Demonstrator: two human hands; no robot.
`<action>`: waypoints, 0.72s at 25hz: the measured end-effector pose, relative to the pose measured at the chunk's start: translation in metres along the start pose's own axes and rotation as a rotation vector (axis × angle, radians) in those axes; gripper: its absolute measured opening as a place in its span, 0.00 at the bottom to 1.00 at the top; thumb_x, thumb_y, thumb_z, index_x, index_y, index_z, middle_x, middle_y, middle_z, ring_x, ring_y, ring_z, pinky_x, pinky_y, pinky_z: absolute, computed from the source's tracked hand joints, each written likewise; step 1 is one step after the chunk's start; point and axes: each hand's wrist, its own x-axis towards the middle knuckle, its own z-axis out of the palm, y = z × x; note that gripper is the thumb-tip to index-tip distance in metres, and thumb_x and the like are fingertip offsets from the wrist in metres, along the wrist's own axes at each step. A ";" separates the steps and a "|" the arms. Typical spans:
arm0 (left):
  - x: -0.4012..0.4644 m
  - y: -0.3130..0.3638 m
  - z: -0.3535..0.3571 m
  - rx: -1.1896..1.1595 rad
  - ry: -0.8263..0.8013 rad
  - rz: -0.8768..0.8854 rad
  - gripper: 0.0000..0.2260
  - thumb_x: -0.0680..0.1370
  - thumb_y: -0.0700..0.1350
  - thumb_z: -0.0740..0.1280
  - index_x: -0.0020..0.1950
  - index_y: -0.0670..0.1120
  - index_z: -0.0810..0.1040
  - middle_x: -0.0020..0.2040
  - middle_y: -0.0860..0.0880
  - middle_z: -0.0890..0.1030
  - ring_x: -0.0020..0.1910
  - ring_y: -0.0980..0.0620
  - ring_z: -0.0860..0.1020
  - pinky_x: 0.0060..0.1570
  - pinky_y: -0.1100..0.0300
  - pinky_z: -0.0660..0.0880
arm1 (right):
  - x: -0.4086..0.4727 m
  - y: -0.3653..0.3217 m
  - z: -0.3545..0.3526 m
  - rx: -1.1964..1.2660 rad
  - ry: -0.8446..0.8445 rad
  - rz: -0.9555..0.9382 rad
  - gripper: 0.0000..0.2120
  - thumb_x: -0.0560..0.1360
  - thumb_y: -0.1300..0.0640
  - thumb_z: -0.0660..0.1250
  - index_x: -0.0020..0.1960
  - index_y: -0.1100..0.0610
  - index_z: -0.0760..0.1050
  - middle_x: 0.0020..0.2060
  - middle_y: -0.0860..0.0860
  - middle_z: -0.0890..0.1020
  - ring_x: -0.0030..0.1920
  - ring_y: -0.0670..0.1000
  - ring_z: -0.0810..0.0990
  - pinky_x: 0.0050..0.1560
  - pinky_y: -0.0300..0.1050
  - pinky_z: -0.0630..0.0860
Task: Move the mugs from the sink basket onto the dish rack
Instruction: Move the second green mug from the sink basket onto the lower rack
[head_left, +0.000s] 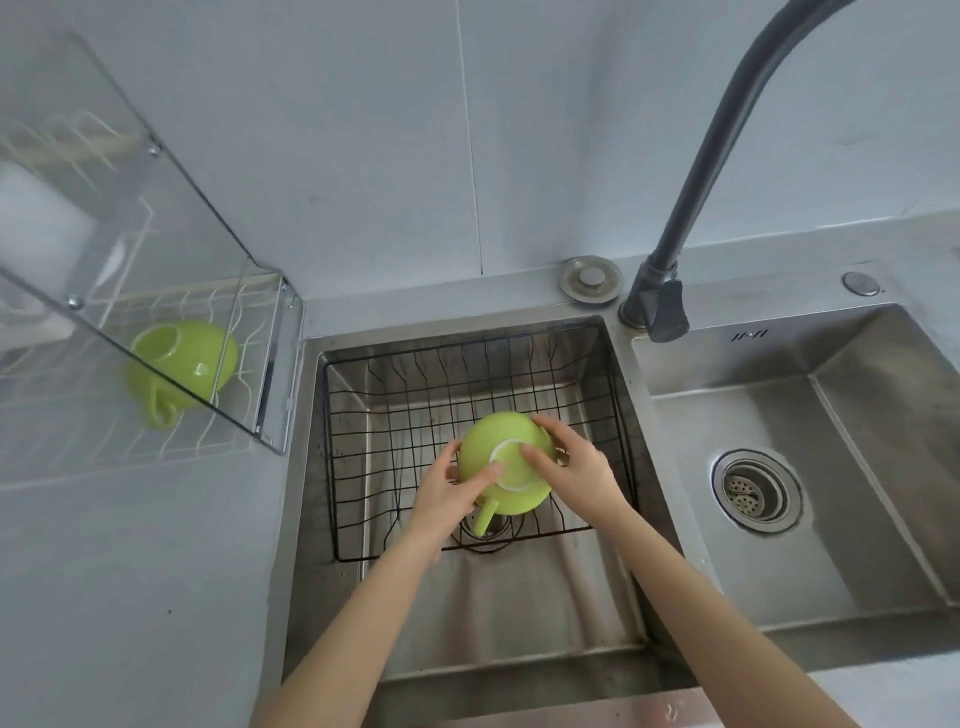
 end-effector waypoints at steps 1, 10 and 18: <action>-0.006 0.001 -0.002 -0.040 0.003 0.003 0.23 0.69 0.47 0.71 0.62 0.54 0.67 0.45 0.52 0.74 0.44 0.54 0.77 0.39 0.63 0.76 | -0.006 -0.002 -0.001 0.021 0.003 -0.008 0.23 0.73 0.50 0.65 0.67 0.49 0.67 0.61 0.52 0.76 0.62 0.52 0.73 0.64 0.48 0.71; -0.049 0.004 -0.018 -0.219 0.032 0.122 0.18 0.71 0.46 0.70 0.58 0.52 0.69 0.47 0.52 0.79 0.44 0.57 0.79 0.37 0.65 0.77 | -0.063 -0.016 0.018 0.230 0.052 0.029 0.28 0.73 0.50 0.65 0.70 0.53 0.61 0.59 0.51 0.75 0.55 0.49 0.76 0.54 0.40 0.71; -0.083 -0.009 -0.062 -0.010 0.041 0.279 0.23 0.70 0.49 0.70 0.62 0.52 0.65 0.51 0.50 0.75 0.48 0.54 0.78 0.40 0.62 0.80 | -0.086 -0.044 0.050 0.165 0.065 0.037 0.26 0.72 0.46 0.65 0.67 0.52 0.66 0.52 0.48 0.77 0.52 0.50 0.77 0.52 0.42 0.71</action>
